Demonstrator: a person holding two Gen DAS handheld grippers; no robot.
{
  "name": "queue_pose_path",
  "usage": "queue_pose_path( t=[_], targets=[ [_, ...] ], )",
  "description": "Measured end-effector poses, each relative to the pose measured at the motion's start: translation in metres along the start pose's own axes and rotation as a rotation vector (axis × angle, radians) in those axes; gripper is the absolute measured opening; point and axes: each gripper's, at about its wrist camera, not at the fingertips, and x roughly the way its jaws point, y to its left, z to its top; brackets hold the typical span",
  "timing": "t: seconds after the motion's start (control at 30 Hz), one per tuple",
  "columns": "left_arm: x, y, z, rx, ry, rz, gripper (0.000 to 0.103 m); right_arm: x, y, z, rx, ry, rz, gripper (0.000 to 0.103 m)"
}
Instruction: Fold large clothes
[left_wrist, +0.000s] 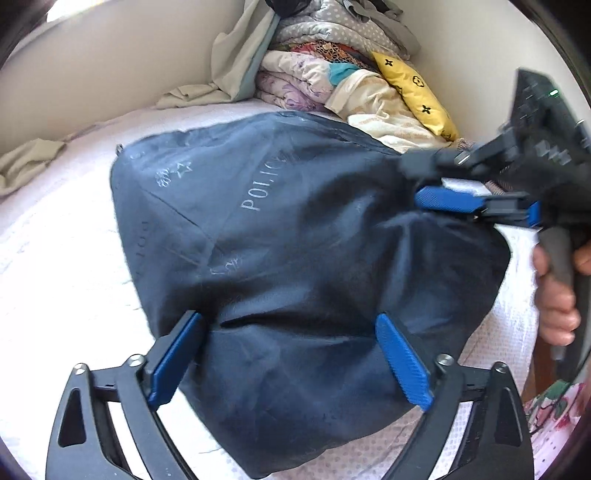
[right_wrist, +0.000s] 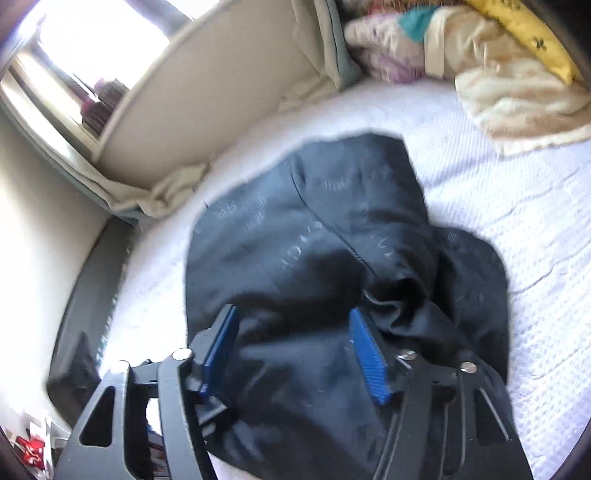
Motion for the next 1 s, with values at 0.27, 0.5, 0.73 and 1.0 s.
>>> queue_pose_path(
  t=[0.27, 0.5, 0.73, 1.0],
  targets=[
    [-0.012, 0.001, 0.005, -0.014, 0.012, 0.039, 0.1, -0.042, -0.005, 0.006, 0.024, -0.079, 0.019, 0.075],
    [-0.026, 0.001, 0.006, -0.001, 0.017, 0.066, 0.1, -0.063, -0.018, 0.016, 0.064, -0.107, 0.001, 0.081],
    [-0.067, 0.039, 0.023, -0.141, -0.017, -0.016, 0.102, -0.073, -0.032, 0.022, 0.101, -0.086, 0.009, 0.083],
    [-0.074, 0.103, 0.025, -0.308, 0.047, -0.167, 0.102, -0.063, -0.028, 0.026, 0.037, -0.024, 0.022, 0.085]
  ],
)
